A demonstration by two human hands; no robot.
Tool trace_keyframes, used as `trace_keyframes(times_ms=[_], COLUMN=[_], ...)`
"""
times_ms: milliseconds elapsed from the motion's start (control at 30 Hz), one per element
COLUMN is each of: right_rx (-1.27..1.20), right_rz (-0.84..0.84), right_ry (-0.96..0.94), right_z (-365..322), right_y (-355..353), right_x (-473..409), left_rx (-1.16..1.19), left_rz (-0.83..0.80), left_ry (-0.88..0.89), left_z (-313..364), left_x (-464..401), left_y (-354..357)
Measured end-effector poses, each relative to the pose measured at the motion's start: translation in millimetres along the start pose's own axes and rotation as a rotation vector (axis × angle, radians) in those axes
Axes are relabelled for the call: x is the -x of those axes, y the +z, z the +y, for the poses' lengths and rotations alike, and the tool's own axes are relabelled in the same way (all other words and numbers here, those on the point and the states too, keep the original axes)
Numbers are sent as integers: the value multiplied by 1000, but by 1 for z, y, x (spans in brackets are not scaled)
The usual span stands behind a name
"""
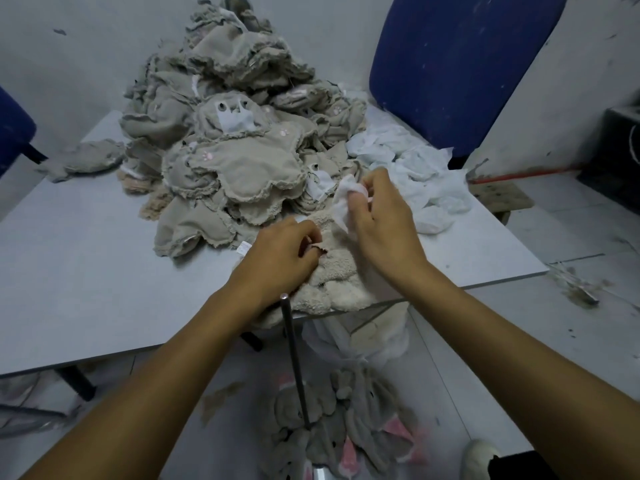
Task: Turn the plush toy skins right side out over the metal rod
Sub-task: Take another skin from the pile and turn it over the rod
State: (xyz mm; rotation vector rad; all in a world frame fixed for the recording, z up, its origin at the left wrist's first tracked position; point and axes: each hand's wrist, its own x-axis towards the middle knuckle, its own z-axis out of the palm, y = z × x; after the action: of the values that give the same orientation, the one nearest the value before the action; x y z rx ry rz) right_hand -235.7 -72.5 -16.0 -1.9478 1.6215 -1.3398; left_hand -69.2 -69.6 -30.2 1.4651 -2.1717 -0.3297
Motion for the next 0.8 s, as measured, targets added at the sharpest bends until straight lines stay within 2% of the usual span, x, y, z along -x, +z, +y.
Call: trace_keyframes(times_ms=[100, 167, 300, 367, 533, 800], right_rx=[-283, -351, -186, -115, 3, 123], right_rz=[34, 50, 19, -15, -65, -55], right_ry=[13, -6, -79, -87, -182, -273], right_z=[-22, -28, -20, -15, -8, -3], right_y=[8, 13, 23, 28, 33, 36], right_x=[9, 18, 36, 43, 51, 58], left_rx=[64, 206, 632, 769, 872, 957], left_rz=[39, 33, 41, 26, 47, 127], left_ry=[-36, -97, -335, -421, -457, -466], left_z=[0, 0, -2, -4, -3, -6], left_x=[5, 7, 7, 8, 13, 13], left_y=[-4, -8, -14, -17, -16, -11])
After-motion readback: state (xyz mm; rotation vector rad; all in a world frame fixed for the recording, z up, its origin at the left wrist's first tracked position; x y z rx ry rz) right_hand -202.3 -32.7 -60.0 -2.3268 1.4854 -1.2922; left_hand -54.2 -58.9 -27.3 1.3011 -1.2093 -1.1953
